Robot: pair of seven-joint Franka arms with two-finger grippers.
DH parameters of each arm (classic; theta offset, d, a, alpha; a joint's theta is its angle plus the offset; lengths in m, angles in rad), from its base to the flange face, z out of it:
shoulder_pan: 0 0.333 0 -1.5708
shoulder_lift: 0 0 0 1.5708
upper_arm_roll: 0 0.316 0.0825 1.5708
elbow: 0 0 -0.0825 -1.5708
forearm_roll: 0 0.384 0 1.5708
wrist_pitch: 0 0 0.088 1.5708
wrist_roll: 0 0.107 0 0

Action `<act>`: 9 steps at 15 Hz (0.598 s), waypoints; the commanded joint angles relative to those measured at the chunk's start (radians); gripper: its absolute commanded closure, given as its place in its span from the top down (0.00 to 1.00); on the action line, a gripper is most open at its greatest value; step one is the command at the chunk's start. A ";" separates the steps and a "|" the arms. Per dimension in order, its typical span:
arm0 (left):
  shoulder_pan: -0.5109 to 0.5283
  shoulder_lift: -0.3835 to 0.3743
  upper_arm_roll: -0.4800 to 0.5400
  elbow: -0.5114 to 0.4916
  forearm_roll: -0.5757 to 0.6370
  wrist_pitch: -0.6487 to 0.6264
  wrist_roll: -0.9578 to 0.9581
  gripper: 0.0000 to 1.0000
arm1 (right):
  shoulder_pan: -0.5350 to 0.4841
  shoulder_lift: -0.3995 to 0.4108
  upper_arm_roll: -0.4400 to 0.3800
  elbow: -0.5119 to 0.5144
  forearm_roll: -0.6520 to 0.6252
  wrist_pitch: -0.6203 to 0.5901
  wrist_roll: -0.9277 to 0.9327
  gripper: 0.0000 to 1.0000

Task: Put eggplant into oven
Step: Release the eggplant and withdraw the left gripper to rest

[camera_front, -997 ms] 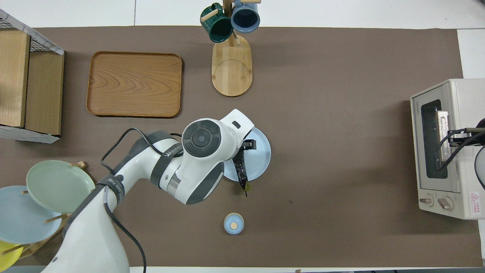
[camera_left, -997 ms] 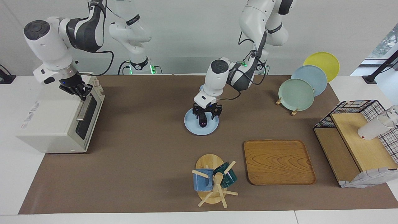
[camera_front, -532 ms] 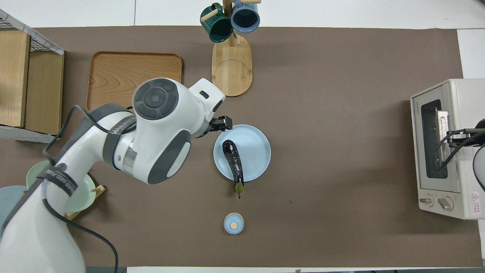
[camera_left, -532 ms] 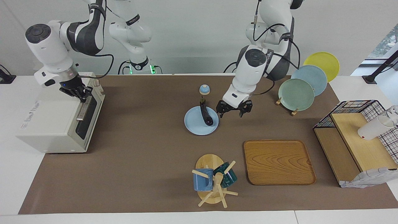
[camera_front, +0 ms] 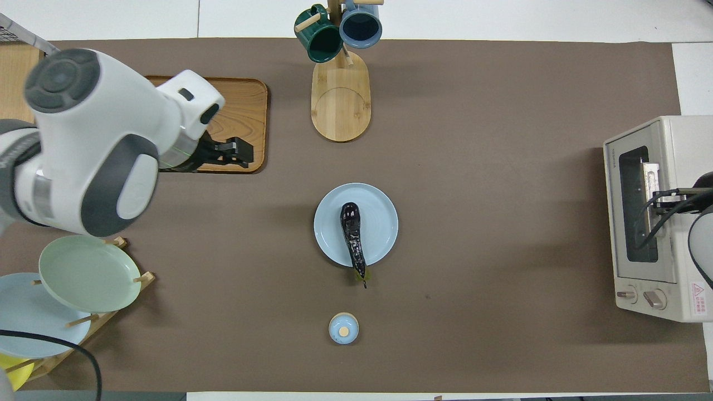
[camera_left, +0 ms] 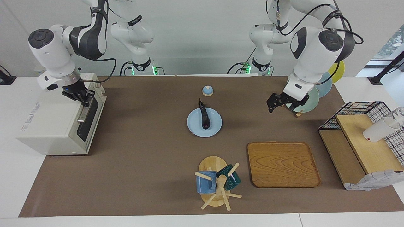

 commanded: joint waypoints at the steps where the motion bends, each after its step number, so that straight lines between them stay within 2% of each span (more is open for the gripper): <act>1: 0.027 -0.064 -0.010 -0.009 0.021 -0.100 0.004 1.00 | -0.016 0.013 0.012 -0.022 -0.005 0.026 0.018 0.00; 3: 0.027 -0.091 -0.010 -0.027 0.043 -0.132 0.004 1.00 | -0.002 0.014 0.014 -0.036 -0.001 0.038 0.023 0.00; 6: 0.028 -0.122 -0.012 -0.090 0.046 -0.117 0.030 1.00 | 0.032 0.032 0.017 -0.100 0.009 0.178 0.020 0.00; 9: 0.025 -0.111 -0.012 -0.070 0.044 -0.106 0.040 1.00 | 0.047 0.074 0.020 -0.102 0.032 0.241 0.020 0.00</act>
